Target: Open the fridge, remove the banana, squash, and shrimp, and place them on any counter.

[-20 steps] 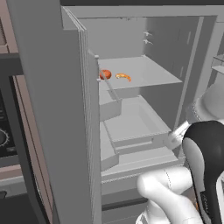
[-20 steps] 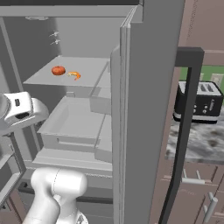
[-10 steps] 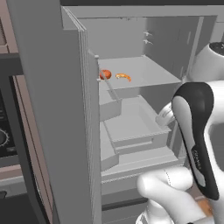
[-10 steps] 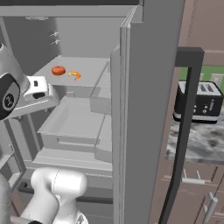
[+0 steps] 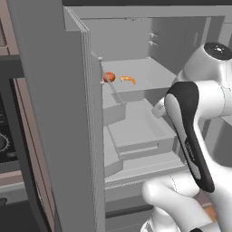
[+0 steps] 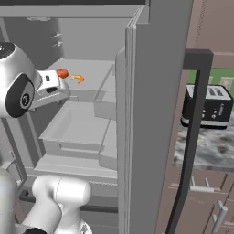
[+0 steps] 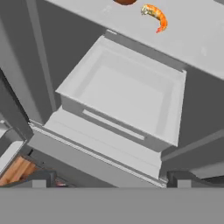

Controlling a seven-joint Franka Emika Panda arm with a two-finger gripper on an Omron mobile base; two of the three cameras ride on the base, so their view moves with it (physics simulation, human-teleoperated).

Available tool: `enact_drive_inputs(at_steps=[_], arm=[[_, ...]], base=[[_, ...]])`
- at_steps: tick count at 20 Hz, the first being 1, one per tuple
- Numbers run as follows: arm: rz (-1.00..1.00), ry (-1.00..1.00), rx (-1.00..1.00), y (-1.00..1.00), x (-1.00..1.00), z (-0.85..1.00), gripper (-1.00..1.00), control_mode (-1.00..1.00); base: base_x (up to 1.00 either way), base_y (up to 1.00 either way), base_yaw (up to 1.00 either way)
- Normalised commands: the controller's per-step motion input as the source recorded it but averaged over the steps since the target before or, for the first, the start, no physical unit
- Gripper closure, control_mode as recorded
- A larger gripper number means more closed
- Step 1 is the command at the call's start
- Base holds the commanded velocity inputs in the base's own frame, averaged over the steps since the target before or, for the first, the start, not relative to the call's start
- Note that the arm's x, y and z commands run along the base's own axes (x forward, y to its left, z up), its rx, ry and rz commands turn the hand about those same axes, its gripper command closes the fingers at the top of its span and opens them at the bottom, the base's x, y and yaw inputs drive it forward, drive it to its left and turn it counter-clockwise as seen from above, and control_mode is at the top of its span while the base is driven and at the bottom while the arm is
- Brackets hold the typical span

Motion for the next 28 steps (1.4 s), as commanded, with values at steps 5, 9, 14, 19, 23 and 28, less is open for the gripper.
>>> enact_drive_inputs(at_steps=[5, 9, 14, 19, 23, 28], arm=[[0.00, -0.04, 0.09, 0.00, 0.72, 0.22, -1.00, -1.00], [0.00, 0.00, 0.07, 0.00, 0.74, 0.09, -1.00, -1.00], [0.00, 0.00, 0.04, 0.00, 0.68, 0.00, -1.00, -1.00], [0.00, 0.00, 0.02, 0.00, 0.60, 0.00, -1.00, -1.00], [0.00, 0.00, 0.00, 0.04, 0.60, 0.00, -1.00, -1.00], [0.00, 0.00, 0.00, 0.09, 0.54, 0.00, -1.00, -1.00]], base=[[0.00, 0.00, 0.00], [0.00, 0.00, 0.00], [0.00, 0.00, 0.00], [0.00, 0.00, 0.00], [0.00, 0.00, 0.00], [0.00, 0.00, 0.00]])
